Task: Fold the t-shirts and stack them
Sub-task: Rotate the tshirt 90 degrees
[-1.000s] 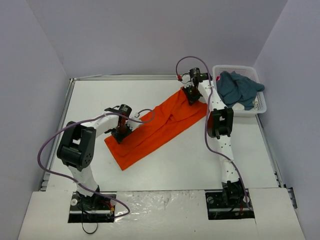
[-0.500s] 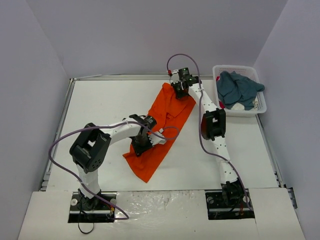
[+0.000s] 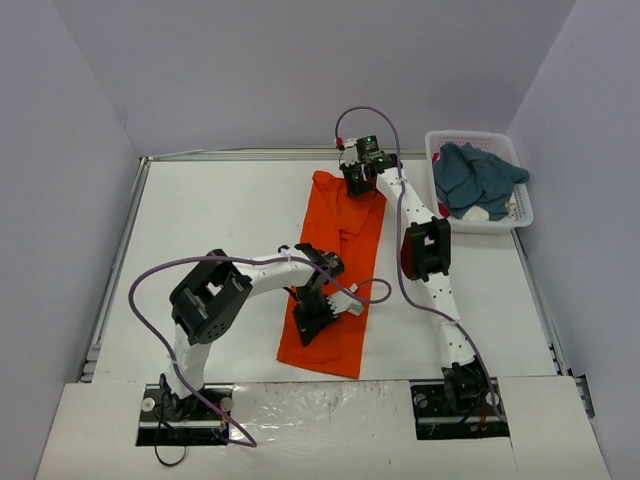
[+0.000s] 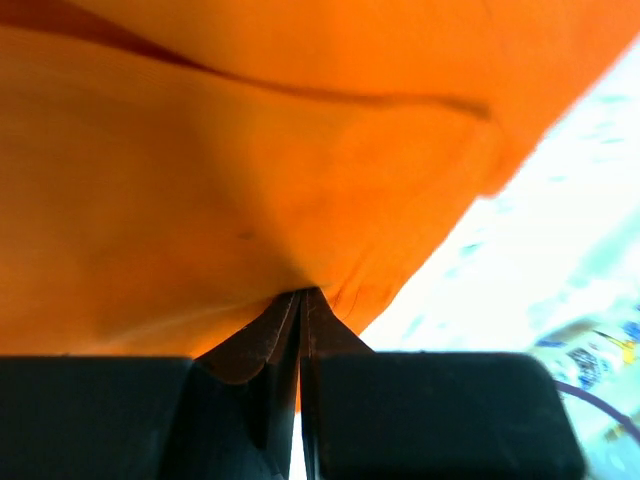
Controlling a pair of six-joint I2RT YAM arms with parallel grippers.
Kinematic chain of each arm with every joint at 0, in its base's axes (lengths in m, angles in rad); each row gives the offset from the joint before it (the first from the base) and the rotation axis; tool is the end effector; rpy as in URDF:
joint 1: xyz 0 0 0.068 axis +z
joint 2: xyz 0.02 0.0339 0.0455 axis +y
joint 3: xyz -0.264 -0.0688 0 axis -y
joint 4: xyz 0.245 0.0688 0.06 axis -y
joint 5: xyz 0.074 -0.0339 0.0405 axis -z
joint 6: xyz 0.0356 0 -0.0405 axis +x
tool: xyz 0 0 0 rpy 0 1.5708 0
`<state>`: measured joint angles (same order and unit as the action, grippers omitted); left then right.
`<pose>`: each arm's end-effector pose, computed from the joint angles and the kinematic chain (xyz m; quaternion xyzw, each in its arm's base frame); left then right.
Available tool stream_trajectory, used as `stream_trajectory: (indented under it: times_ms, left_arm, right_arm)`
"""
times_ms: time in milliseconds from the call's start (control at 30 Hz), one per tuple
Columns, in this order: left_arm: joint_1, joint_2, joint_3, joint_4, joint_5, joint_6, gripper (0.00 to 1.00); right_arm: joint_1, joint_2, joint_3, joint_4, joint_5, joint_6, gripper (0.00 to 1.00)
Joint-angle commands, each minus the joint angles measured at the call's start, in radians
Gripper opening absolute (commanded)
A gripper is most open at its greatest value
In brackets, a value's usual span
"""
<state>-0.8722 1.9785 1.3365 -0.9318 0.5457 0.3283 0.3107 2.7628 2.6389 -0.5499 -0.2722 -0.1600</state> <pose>0.2151 -0.2849 0.1528 -0.5436 -0.7949 0.2592 0.0738 0.5688 0.1927 0.1728 -0.2654 0.8544 0.1543 0.4192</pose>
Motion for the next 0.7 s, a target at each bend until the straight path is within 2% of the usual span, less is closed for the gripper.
stream_trajectory:
  times_ms: [0, 300, 467, 667]
  left_arm:
    - [-0.069, 0.094, -0.004, 0.105, 0.109, -0.001, 0.02]
    - [-0.110, 0.183, 0.127, 0.106, 0.171, -0.018, 0.02]
    - [-0.110, 0.148, 0.135, 0.088, 0.158, 0.001, 0.02]
    - [-0.082, 0.022, 0.168, -0.001, 0.154, 0.069, 0.02]
  right_arm:
    - [0.018, 0.032, 0.016, -0.016, -0.035, 0.013, 0.00]
    - [0.060, 0.015, 0.009, 0.001, -0.025, -0.022, 0.00]
    - [0.064, -0.002, -0.008, 0.002, -0.015, -0.044, 0.00]
    - [0.074, -0.045, -0.008, 0.028, 0.024, -0.081, 0.00]
